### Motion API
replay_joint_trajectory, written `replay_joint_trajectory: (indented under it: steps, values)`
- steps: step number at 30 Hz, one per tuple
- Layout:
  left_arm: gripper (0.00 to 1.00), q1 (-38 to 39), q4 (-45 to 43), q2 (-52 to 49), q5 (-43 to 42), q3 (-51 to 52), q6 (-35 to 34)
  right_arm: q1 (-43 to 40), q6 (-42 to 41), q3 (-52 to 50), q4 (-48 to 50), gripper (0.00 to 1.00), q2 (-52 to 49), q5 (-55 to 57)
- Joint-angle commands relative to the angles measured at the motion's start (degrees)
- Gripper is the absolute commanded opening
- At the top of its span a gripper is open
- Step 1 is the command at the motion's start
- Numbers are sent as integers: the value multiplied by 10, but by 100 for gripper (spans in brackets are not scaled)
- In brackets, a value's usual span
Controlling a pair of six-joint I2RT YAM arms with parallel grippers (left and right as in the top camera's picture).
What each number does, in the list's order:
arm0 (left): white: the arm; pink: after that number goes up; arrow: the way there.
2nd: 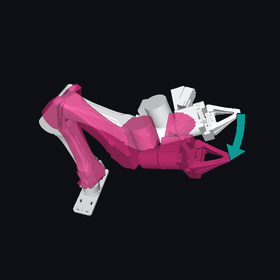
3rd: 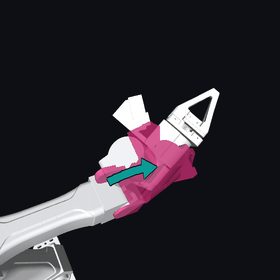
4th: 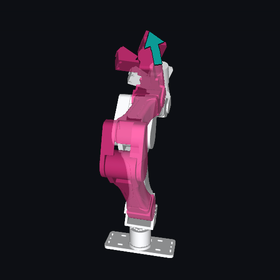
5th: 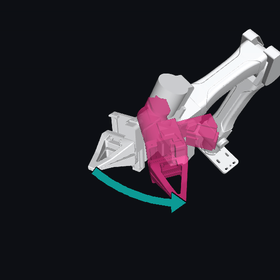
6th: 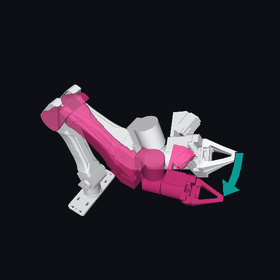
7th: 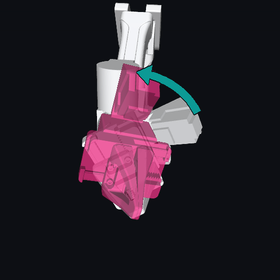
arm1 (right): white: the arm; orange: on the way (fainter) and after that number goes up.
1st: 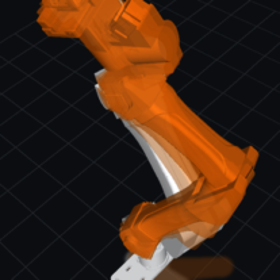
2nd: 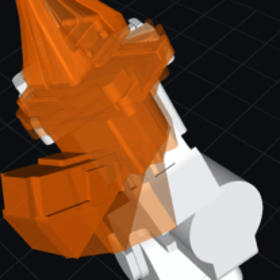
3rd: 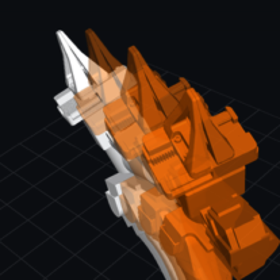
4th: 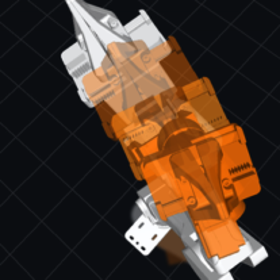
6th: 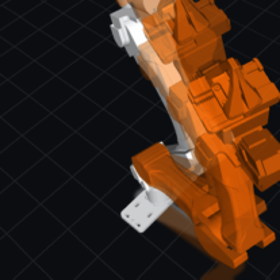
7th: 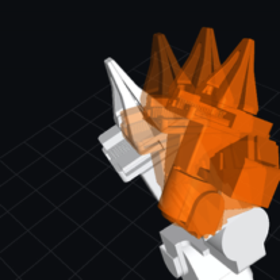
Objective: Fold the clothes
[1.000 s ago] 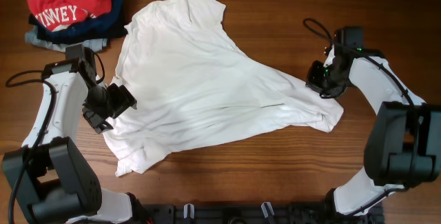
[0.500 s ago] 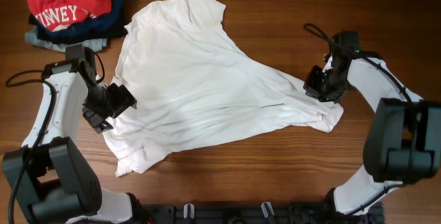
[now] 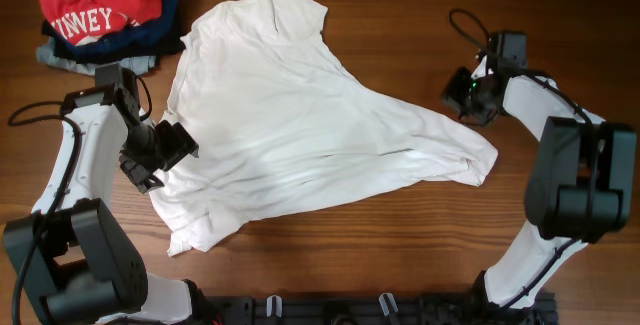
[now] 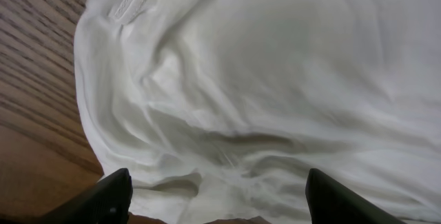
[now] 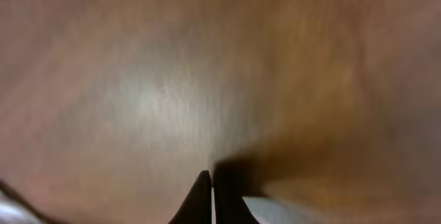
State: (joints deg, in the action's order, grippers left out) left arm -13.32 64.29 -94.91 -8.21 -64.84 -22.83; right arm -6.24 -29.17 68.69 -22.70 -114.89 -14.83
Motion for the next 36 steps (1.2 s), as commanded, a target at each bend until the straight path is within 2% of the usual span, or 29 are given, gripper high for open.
replay_joint_trajectory:
  steps: [1,3,4,5,6,7,10,11,13,14,15,16,17,18,19,20,24,25,26,28,30,36]
  values:
    - [81,2,-3,6,-3,0,1,-33,-19,9,-5,4,-91,62]
    - [83,2,-4,6,-3,0,1,-47,-12,40,-28,4,-95,59]
    - [78,2,-5,6,-3,0,1,-51,-7,69,-65,5,-88,48]
    - [56,3,-9,6,-3,0,1,-52,-3,93,-96,5,-79,41]
    - [24,7,-12,6,-3,0,1,-52,-3,111,-120,4,-66,36]
    - [4,12,-16,6,-4,0,1,-52,5,125,-144,4,-45,26]
    - [4,61,-37,6,-41,0,46,-49,43,138,-193,4,41,-27]
    - [4,84,-48,6,-62,0,46,-49,60,138,-217,12,73,-28]
    - [4,133,-78,6,-93,0,44,-49,75,138,-253,37,105,-26]
    - [4,166,-102,6,-107,0,34,-49,86,138,-273,55,113,-26]
    - [4,195,-122,5,-109,0,12,-49,98,138,-289,68,114,-27]
    - [4,271,-176,-2,-109,0,-28,-48,128,124,-309,85,108,-31]
    - [4,301,-200,-7,-109,0,-39,-48,136,114,-312,88,106,-33]
    - [9,330,-222,-13,-110,0,-54,-48,140,107,-313,89,104,-33]
    - [20,359,-246,-20,-117,0,-64,-48,140,98,-312,90,102,-33]
    - [25,388,-273,-29,-136,0,-65,-48,139,88,-309,92,102,-33]
    - [27,482,-365,-71,-162,0,-81,-48,139,73,-303,97,102,-33]
    - [31,501,-382,-84,-162,0,-81,-48,138,73,-303,97,102,-33]
    - [42,520,-398,-98,-162,0,-81,-48,136,73,-303,98,102,-33]
    - [43,544,-417,-123,-157,0,-81,-48,136,73,-304,99,102,-33]
    - [53,559,-428,-144,-149,0,-81,-48,136,73,-305,100,102,-33]
    - [54,590,-431,-182,-145,0,-78,-48,136,73,-305,99,102,-33]
